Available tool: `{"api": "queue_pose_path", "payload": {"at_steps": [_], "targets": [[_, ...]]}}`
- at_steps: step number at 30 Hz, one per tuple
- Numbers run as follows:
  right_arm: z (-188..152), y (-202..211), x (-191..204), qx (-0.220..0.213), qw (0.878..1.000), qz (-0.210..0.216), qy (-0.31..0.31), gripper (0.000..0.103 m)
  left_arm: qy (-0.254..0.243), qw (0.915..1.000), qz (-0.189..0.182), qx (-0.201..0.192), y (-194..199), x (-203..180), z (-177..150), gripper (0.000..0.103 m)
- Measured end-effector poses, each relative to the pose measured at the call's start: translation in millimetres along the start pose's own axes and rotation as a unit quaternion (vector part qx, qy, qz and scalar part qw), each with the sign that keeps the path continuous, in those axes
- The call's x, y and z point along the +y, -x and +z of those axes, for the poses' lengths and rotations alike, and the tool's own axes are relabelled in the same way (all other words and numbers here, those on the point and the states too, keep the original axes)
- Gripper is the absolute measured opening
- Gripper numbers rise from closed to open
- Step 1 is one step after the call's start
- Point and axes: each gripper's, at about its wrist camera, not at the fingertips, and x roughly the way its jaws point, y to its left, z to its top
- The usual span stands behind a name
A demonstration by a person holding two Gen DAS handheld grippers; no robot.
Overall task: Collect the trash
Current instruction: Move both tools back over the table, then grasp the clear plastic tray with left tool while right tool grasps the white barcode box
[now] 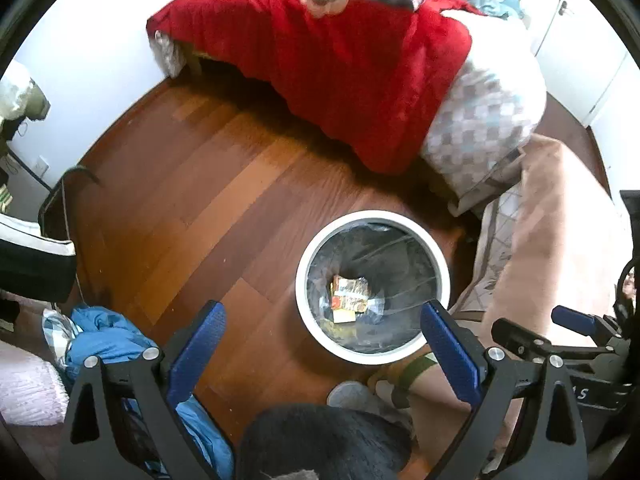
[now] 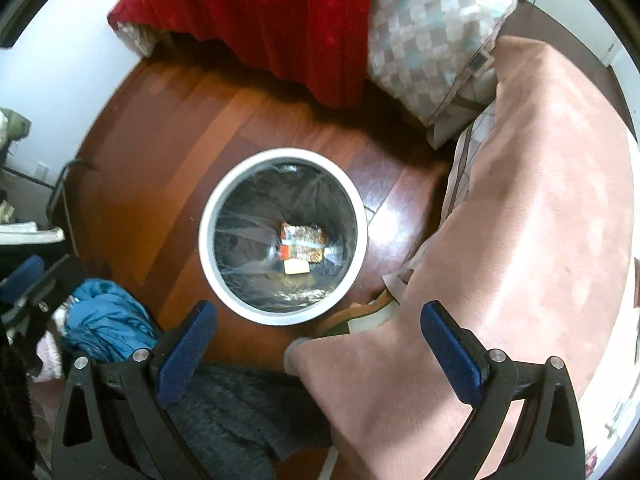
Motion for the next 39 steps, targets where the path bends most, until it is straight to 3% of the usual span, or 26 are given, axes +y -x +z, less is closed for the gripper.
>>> {"api": "queue_pose_path", "payload": {"at_steps": [5, 9, 12, 16, 21, 25, 27, 30, 33, 37, 38, 39], "targets": [[-19, 65, -16, -0.063, 0.997, 0.042, -0.028, 0.103, -0.012, 0.9994, 0.005, -0.033, 46, -16, -4, 0.099], [-45, 121, -45, -0.105, 0.990, 0.069, -0.059, 0.103, -0.031, 0.9968, -0.013, -0.073, 83, -45, -12, 0.099], [-72, 157, -84, -0.130, 0.984, 0.067, -0.100, 0.103, -0.048, 0.9946, -0.034, -0.086, 98, -76, -21, 0.099], [-125, 183, -165, -0.137, 0.975, 0.041, -0.171, 0.103, -0.086, 0.9912, -0.064, -0.078, 94, -135, -45, 0.099], [-189, 178, -282, -0.096, 0.964, -0.039, -0.243, 0.103, -0.160, 0.9814, -0.102, -0.028, 53, -233, -89, 0.099], [-209, 154, -355, -0.018, 0.972, -0.129, -0.196, 0.103, -0.203, 0.9749, -0.091, -0.014, 22, -307, -113, 0.099], [-211, 138, -384, 0.026, 0.975, -0.148, -0.163, 0.103, -0.223, 0.9718, -0.076, -0.007, 3, -340, -123, 0.099], [-208, 118, -404, 0.063, 0.978, -0.164, -0.110, 0.103, -0.246, 0.9676, -0.057, 0.004, -20, -374, -134, 0.099], [-201, 105, -407, 0.073, 0.978, -0.189, -0.057, 0.103, -0.260, 0.9645, -0.043, 0.016, -37, -391, -141, 0.099], [-192, 89, -420, 0.083, 0.980, -0.174, -0.046, 0.103, -0.259, 0.9651, -0.038, 0.016, -43, -394, -139, 0.101], [-192, 86, -423, 0.081, 0.982, -0.165, -0.051, 0.101, -0.259, 0.9649, -0.039, 0.021, -45, -395, -137, 0.101], [-193, 84, -429, 0.079, 0.983, -0.151, -0.064, 0.087, -0.259, 0.9647, -0.042, 0.024, -45, -395, -135, 0.101]]}}
